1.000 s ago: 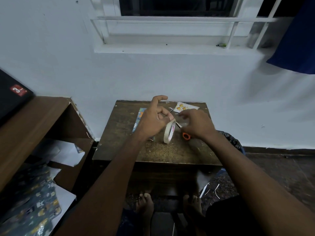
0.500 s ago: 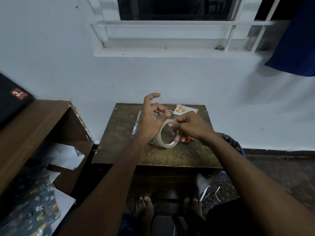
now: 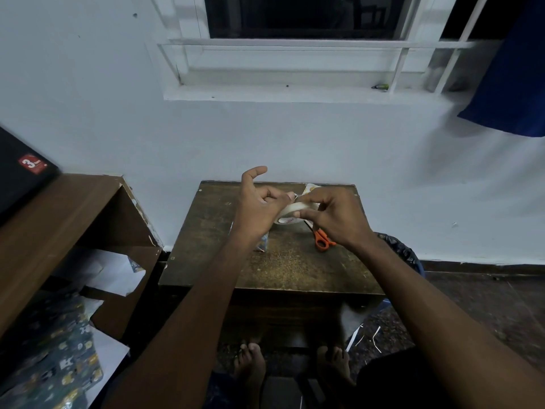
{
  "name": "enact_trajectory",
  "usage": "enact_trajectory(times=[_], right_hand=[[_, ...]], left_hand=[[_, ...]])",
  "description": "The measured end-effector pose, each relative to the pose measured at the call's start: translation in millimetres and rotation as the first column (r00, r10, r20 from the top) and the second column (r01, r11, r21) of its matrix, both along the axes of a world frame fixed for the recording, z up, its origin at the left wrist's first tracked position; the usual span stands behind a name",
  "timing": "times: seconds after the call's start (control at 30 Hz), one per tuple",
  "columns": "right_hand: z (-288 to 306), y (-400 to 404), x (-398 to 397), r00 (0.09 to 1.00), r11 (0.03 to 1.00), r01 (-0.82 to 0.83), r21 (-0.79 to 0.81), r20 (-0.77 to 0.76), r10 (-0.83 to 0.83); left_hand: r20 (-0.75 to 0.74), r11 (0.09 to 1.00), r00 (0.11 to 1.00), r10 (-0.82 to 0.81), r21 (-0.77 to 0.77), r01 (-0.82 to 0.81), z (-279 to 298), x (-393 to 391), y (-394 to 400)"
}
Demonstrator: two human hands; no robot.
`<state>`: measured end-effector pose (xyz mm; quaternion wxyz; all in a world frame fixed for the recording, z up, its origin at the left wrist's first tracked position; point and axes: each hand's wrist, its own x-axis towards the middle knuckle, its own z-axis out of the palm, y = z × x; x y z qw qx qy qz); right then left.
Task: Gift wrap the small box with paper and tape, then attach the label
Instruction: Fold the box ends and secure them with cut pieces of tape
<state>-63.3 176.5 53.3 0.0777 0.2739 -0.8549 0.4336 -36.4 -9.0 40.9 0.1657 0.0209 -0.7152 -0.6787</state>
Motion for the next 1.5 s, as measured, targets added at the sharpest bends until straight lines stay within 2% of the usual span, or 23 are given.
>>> enact_trajectory(times=[0.07, 0.13, 0.27, 0.4, 0.53, 0.63, 0.73, 0.8, 0.9, 1.07, 1.17, 1.3, 1.4, 1.5], right_hand=[[-1, 1, -1, 0.999, 1.000, -0.008, 0.016, -0.048, 0.009], [-1, 0, -2, 0.996, 0.997, 0.003, 0.083, -0.084, 0.004], [-2, -1, 0, 0.990, 0.923, 0.114, 0.367, -0.117, -0.076], [-15, -4, -2, 0.996, 0.745, 0.061, 0.664, 0.011, -0.091], [-21, -10, -6, 0.990, 0.692, 0.004, 0.722, 0.097, -0.107], [-15, -14, -7, 0.983, 0.744, -0.030, 0.667, 0.156, -0.100], [-10, -25, -4, 0.978, 0.864, -0.030, 0.503, 0.192, -0.078], [-10, -35, -1, 0.979, 0.910, -0.040, 0.413, 0.199, -0.048], [-15, -49, 5, 0.978, 0.925, -0.083, 0.371, 0.210, 0.003], [-27, -63, 12, 0.982, 0.941, -0.080, 0.328, 0.190, 0.017], [-26, -64, 11, 0.979, 0.979, -0.051, 0.198, 0.204, 0.009], [-17, -61, 9, 0.958, 1.000, 0.011, -0.011, 0.286, -0.007], [-7, -58, 12, 0.933, 0.992, 0.040, -0.122, 0.361, 0.007], [2, -57, 16, 0.892, 0.962, 0.083, -0.260, 0.449, 0.044]], left_hand=[[0.025, 0.998, 1.000, -0.004, -0.055, 0.006, 1, 2, -1], [0.048, 0.982, 0.999, 0.016, -0.188, -0.007, -2, 3, -3], [0.093, 0.937, 0.994, 0.052, -0.348, -0.016, -6, 2, -13], [0.125, 0.888, 0.991, 0.042, -0.460, 0.021, -9, 0, -20], [0.153, 0.813, 0.987, 0.053, -0.581, 0.046, -14, 3, -23], [0.128, 0.761, 0.984, 0.127, -0.648, -0.014, -16, 4, -25], [0.150, 0.733, 0.965, 0.214, -0.677, -0.057, -12, 7, -27], [0.177, 0.722, 0.946, 0.271, -0.688, -0.079, -9, 10, -29], [0.229, 0.748, 0.911, 0.343, -0.653, -0.118, -11, 11, -36], [0.321, 0.823, 0.887, 0.332, -0.559, -0.106, -11, 13, -40], [0.239, 0.817, 0.906, 0.350, -0.551, -0.170, -5, 16, -39], [-0.012, 0.813, 0.932, 0.361, -0.485, -0.321, 6, 21, -38], [-0.101, 0.851, 0.942, 0.321, -0.405, -0.334, 10, 22, -41], [-0.119, 0.906, 0.958, 0.261, -0.313, -0.286, 11, 21, -42]])
